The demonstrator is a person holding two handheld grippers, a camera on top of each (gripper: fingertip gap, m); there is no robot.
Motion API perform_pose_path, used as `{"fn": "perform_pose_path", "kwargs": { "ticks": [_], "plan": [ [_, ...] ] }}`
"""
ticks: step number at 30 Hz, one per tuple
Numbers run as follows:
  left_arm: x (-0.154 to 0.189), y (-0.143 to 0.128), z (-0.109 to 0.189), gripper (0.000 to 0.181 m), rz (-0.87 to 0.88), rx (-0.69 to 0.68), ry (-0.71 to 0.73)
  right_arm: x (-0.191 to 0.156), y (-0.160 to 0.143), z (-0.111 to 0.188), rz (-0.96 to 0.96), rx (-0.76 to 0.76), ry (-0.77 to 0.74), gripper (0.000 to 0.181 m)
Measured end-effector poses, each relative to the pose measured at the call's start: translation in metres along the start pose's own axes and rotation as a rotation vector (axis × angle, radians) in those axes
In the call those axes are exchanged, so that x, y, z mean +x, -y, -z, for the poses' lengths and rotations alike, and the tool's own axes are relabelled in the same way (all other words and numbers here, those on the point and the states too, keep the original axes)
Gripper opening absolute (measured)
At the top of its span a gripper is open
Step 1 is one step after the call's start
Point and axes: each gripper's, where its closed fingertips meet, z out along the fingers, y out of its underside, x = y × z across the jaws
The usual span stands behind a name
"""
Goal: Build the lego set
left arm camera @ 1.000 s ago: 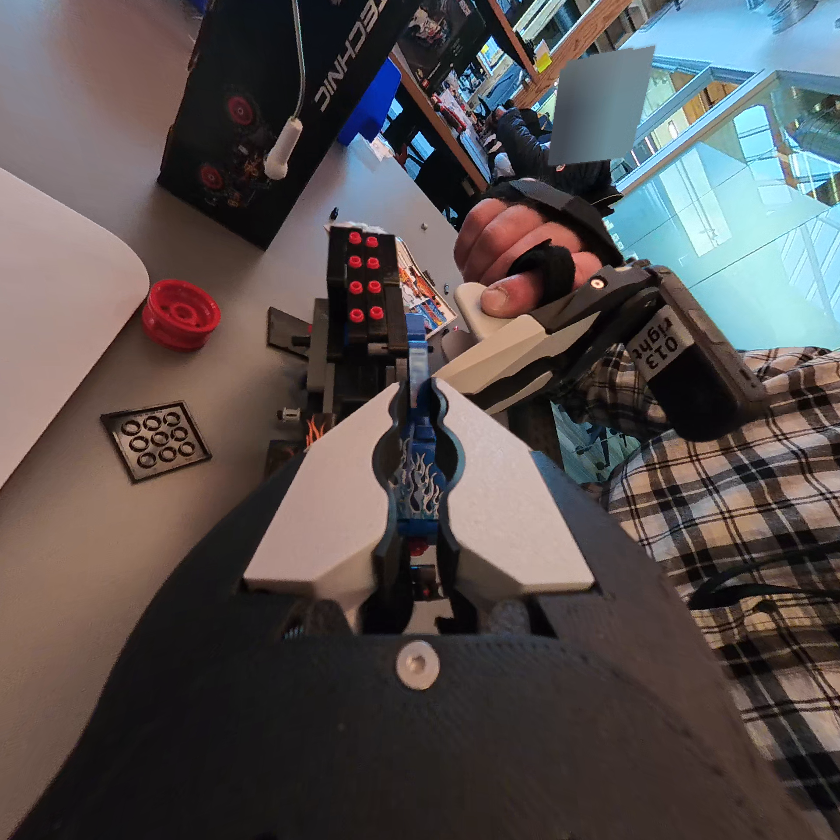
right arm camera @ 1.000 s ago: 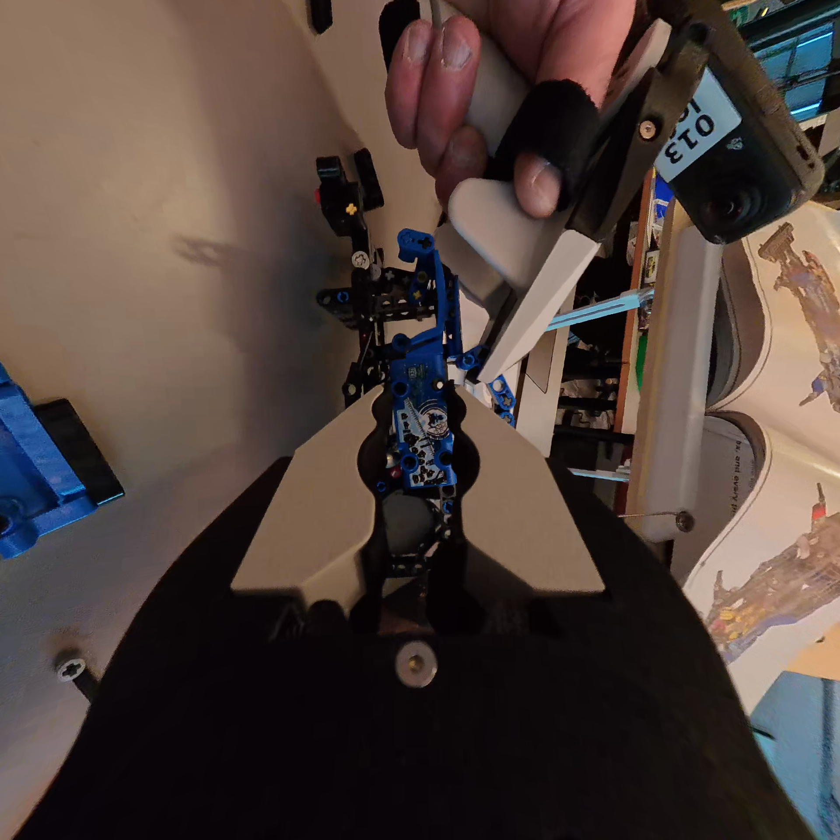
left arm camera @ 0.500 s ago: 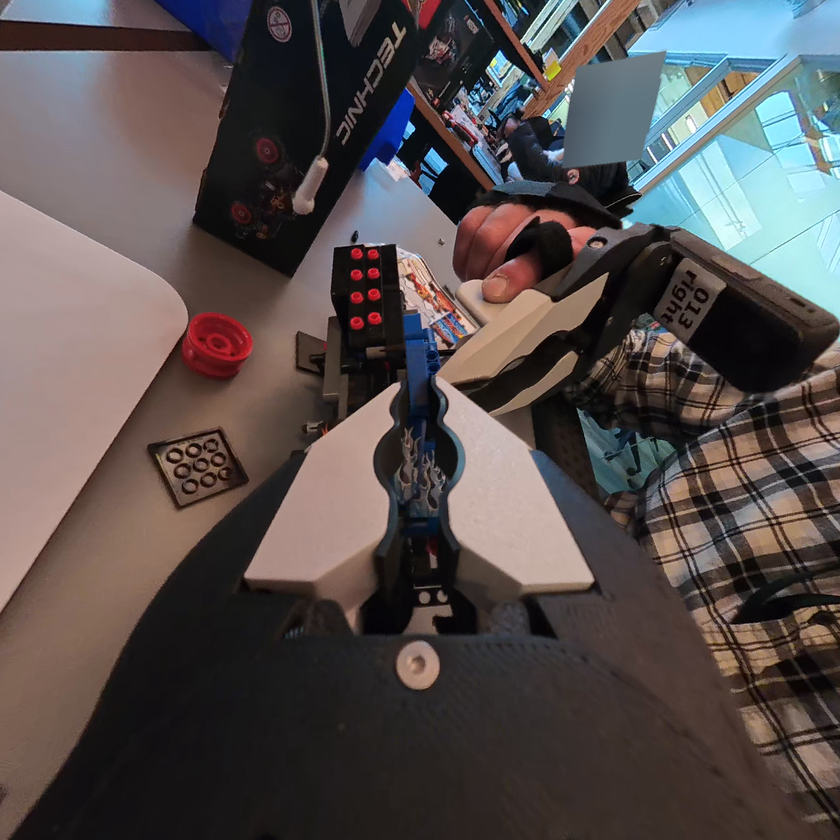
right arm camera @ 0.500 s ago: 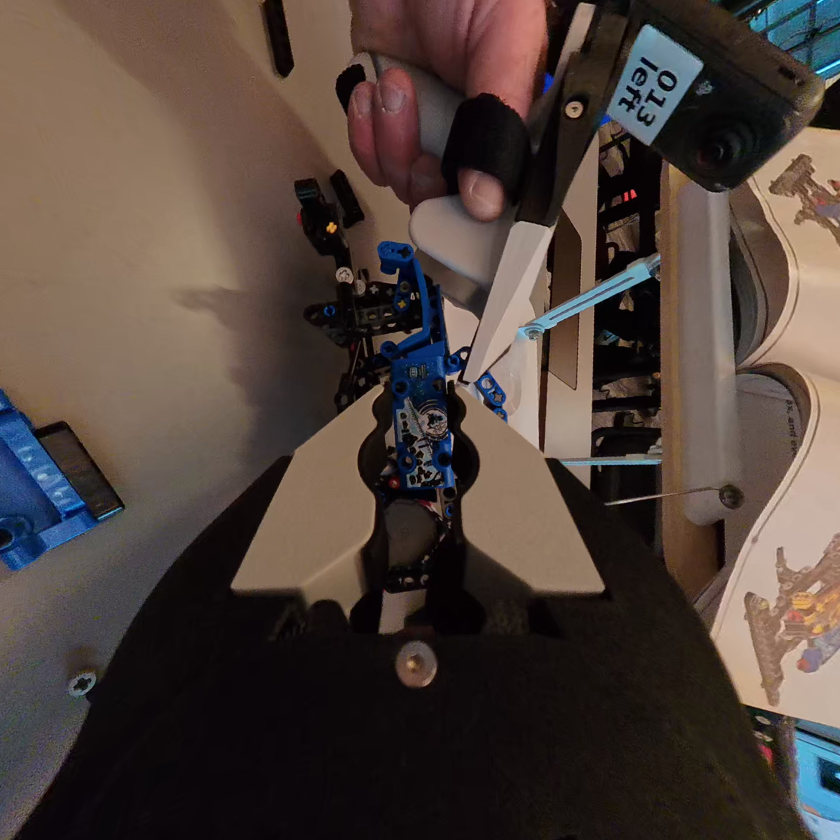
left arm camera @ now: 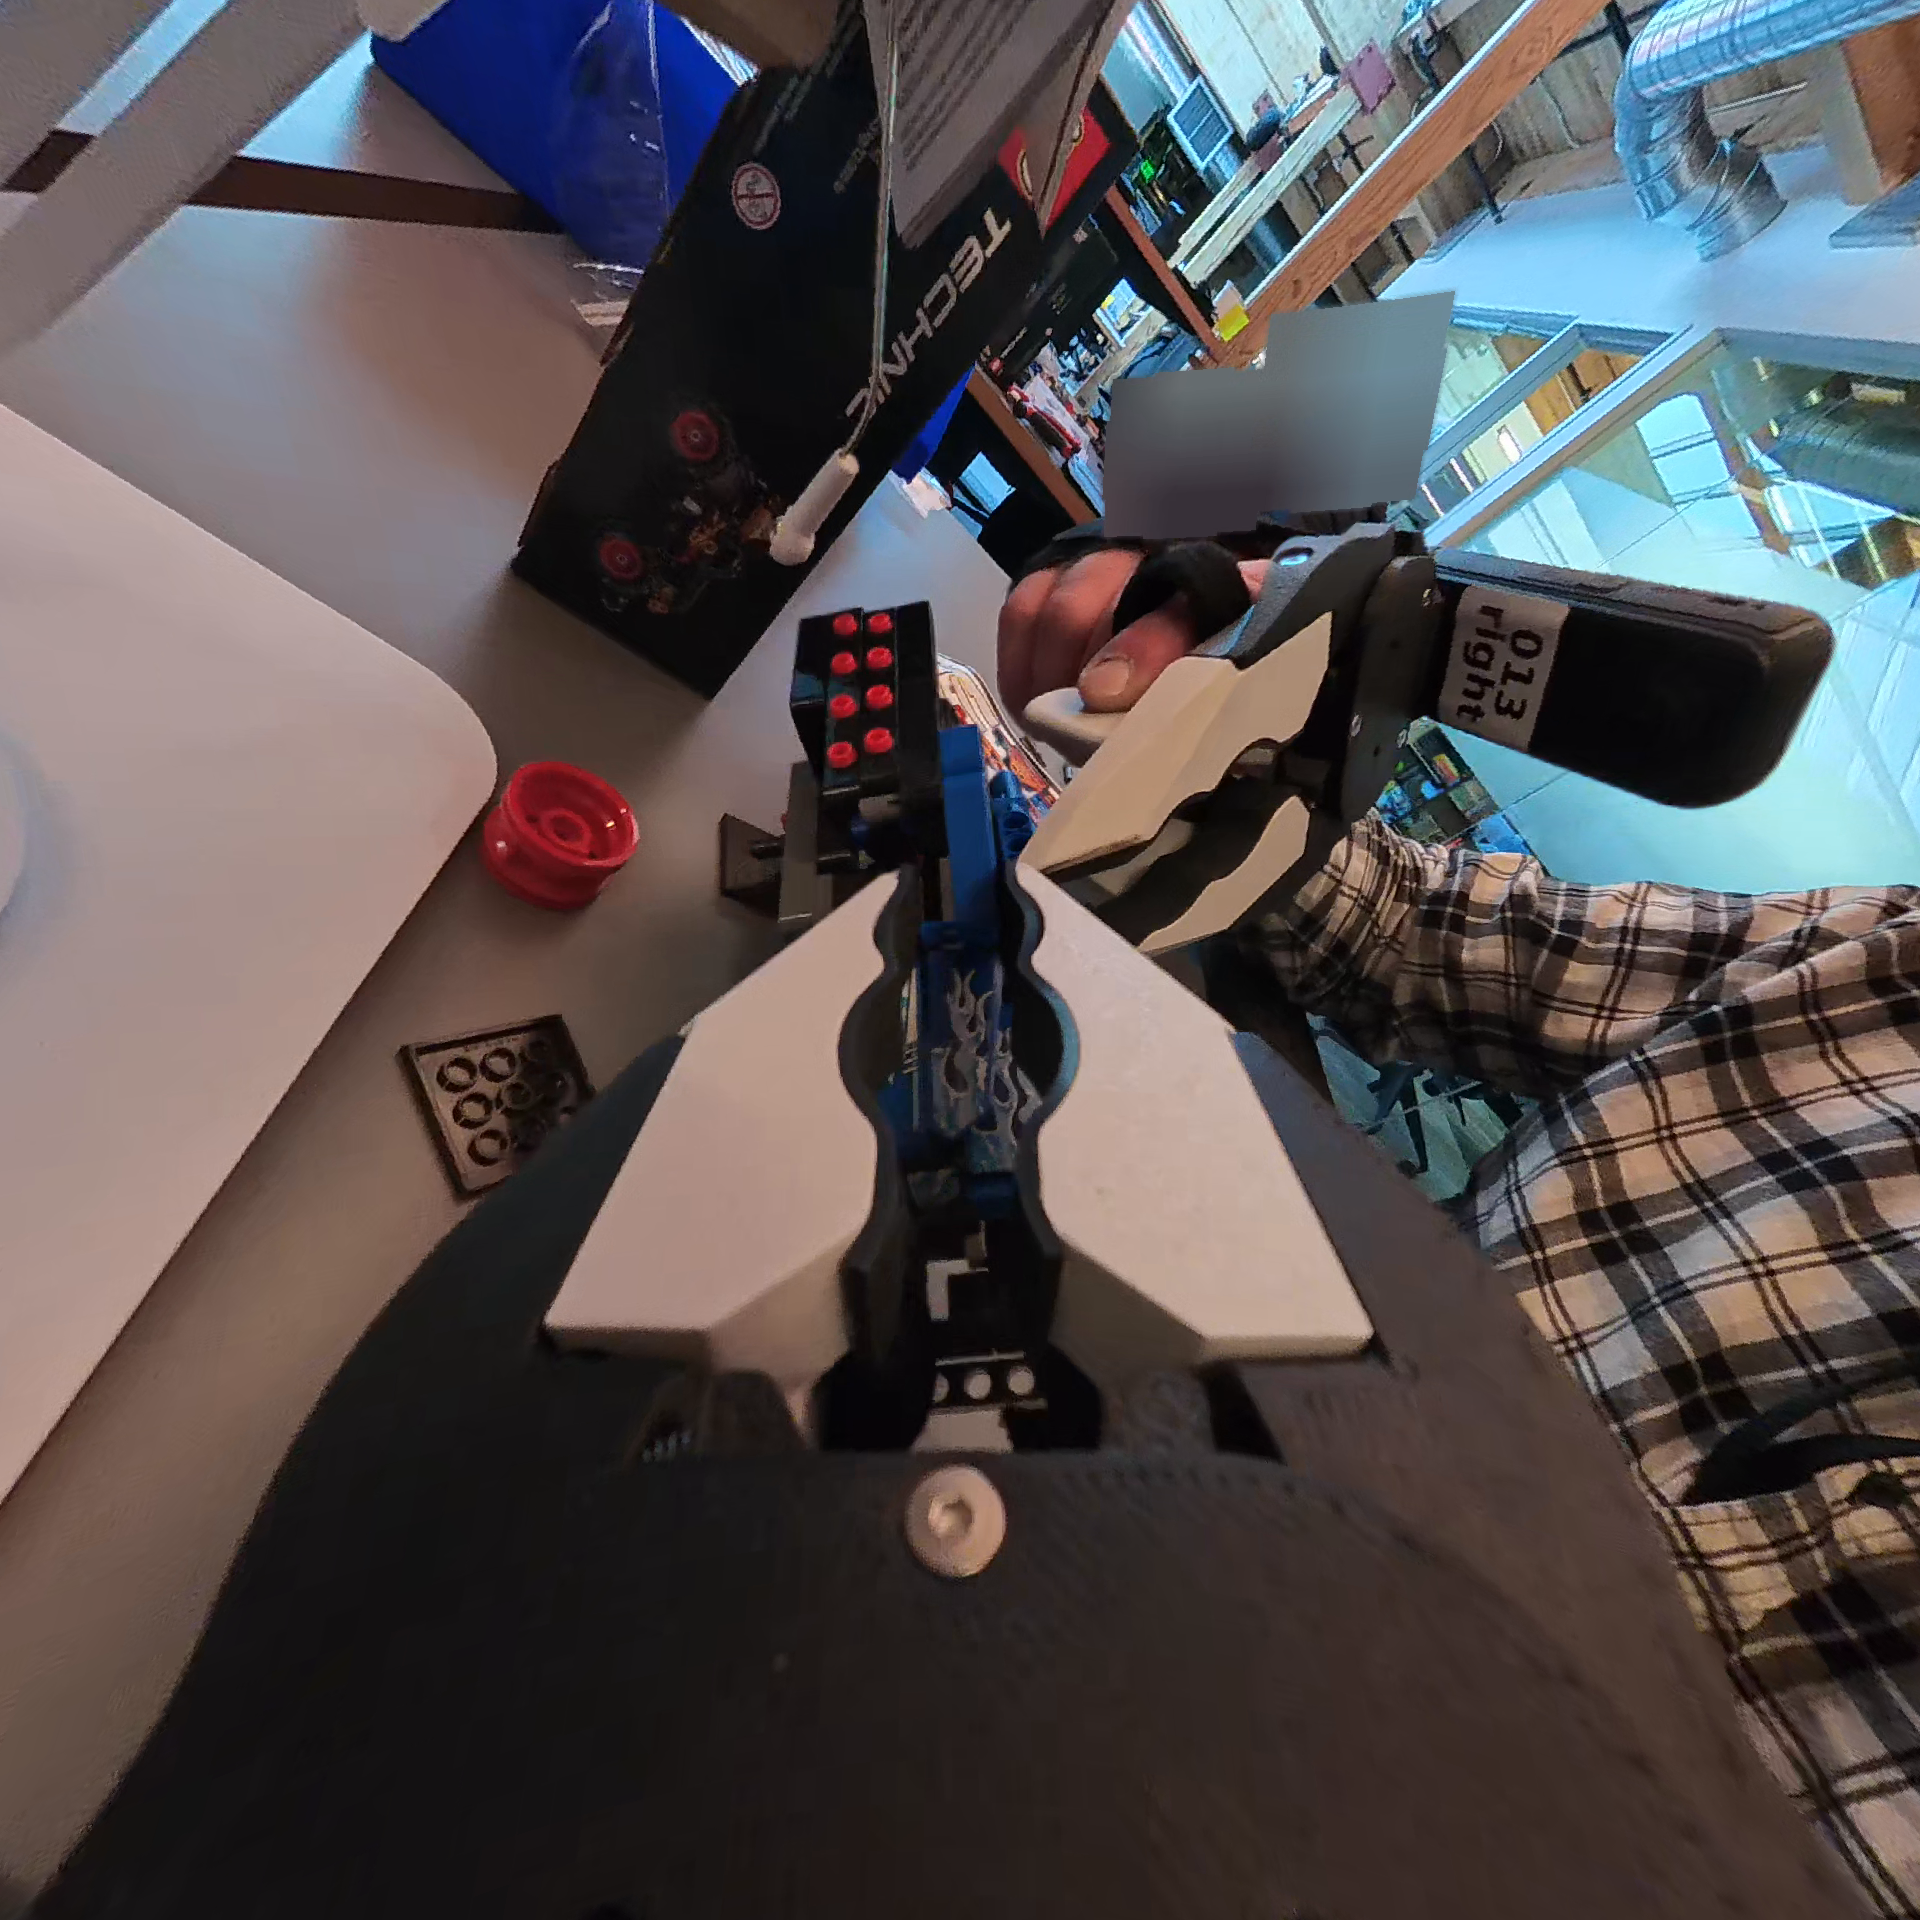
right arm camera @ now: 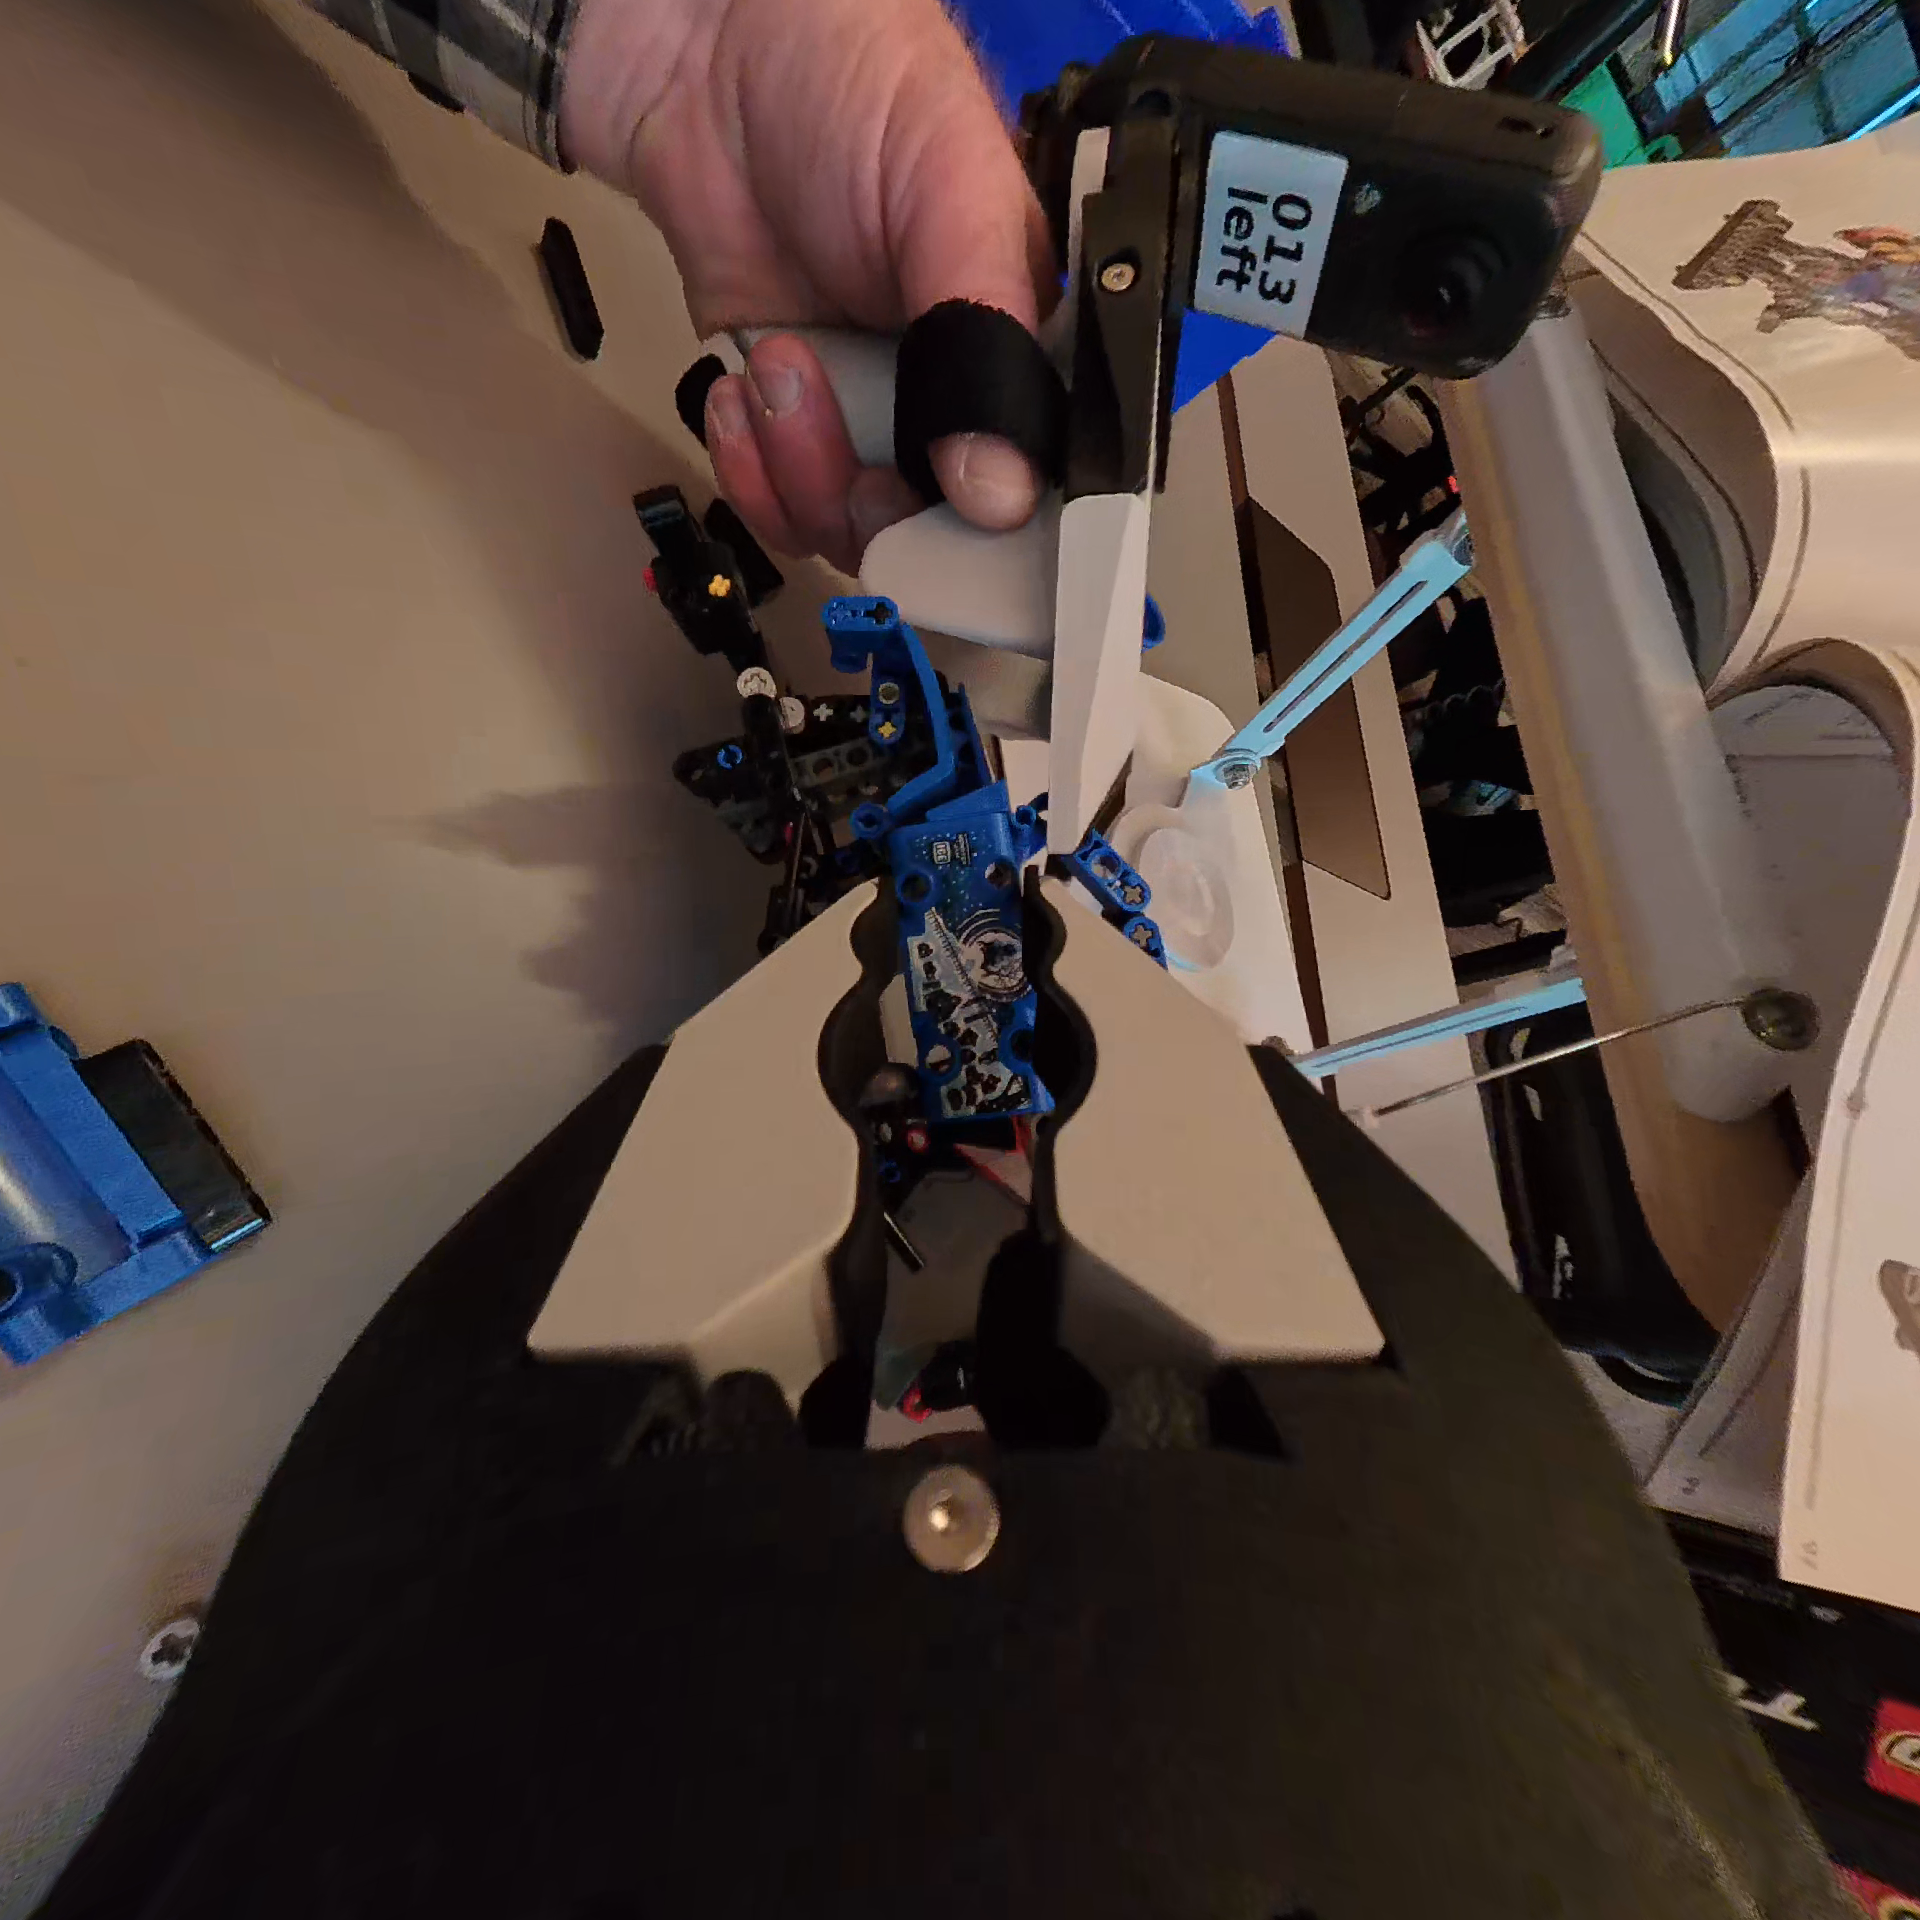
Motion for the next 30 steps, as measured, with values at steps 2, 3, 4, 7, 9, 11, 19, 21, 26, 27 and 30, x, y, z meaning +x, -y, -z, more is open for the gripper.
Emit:
{"fn": "perform_pose_path", "kwargs": {
  "ticks": [2,3,4,7,9,11,19,21,26,27,30],
  "plan": [
    [0.0,0.0,0.0,0.013,0.002,0.002,-0.004,0.001,0.0,0.0,-0.015,0.014,0.003,0.022],
    [-0.001,0.001,0.0,0.013,0.007,0.005,-0.009,0.001,0.0,0.0,-0.022,0.019,0.003,0.022],
    [-0.001,0.002,-0.001,0.012,0.012,0.009,-0.013,0.002,0.0,0.0,-0.031,0.02,0.002,0.022],
    [-0.002,0.002,-0.001,0.011,0.024,0.005,-0.015,0.004,-0.002,-0.001,-0.063,0.012,-0.002,0.022],
    [-0.003,0.003,-0.001,0.011,0.031,0.004,-0.018,0.004,-0.002,-0.001,-0.089,0.014,0.008,0.022],
    [-0.006,0.003,0.002,0.021,0.013,0.006,0.009,0.005,-0.002,-0.001,-0.092,0.012,0.012,0.022],
    [-0.01,0.002,0.01,0.006,-0.042,0.006,0.056,0.006,-0.003,0.0,-0.111,0.038,0.025,0.022],
    [-0.011,-0.004,0.003,0.0,-0.045,-0.019,0.053,0.004,-0.001,-0.001,-0.109,0.037,0.035,0.022],
    [0.006,0.01,0.015,0.013,-0.003,0.078,-0.09,0.003,-0.002,0.0,-0.106,0.025,0.052,0.022],
    [0.006,0.01,0.015,0.013,-0.016,0.071,-0.078,0.003,-0.002,0.0,-0.109,0.028,0.053,0.022],
    [0.003,-0.002,0.002,0.01,-0.046,0.002,-0.036,0.002,-0.002,-0.001,-0.117,0.029,0.064,0.022]
  ]
}}
